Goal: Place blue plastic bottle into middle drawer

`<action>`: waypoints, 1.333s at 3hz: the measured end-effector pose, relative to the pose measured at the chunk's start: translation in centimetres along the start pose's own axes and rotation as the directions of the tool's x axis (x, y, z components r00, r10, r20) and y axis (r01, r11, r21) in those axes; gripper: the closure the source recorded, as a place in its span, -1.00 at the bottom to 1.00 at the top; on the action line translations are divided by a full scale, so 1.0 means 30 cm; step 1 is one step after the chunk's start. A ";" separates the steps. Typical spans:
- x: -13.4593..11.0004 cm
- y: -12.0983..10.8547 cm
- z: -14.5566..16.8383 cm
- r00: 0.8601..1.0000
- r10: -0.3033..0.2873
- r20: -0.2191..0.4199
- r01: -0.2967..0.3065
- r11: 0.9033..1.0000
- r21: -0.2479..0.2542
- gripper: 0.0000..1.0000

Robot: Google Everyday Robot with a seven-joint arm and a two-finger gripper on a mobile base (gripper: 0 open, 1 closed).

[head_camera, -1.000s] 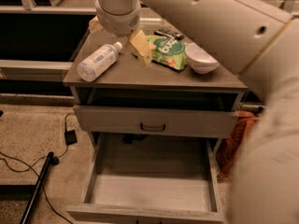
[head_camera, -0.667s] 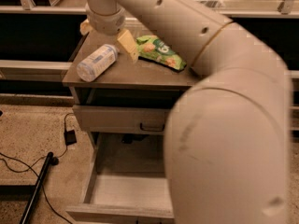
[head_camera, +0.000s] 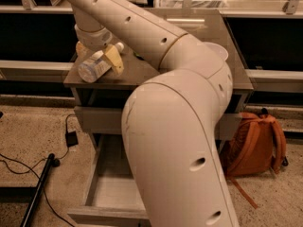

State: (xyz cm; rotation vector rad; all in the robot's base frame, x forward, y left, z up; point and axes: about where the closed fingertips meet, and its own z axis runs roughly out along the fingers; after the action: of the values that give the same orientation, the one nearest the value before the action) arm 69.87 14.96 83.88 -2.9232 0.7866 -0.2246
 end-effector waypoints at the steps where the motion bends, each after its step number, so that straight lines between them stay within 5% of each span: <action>1: -0.033 -0.024 0.057 1.000 -0.016 0.016 0.017 0.999 -0.038 -0.17; 3: -0.084 0.022 0.060 0.998 0.000 0.062 0.002 0.999 -0.045 0.91; 4: -0.080 0.081 -0.054 0.995 0.089 0.041 -0.092 0.994 0.057 1.00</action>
Offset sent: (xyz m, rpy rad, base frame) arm -0.0530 -0.0131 -0.0251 -0.0474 0.1561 -0.0088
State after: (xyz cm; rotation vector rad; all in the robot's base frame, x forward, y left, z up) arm 66.35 13.98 84.85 -2.8198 0.8884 -0.1803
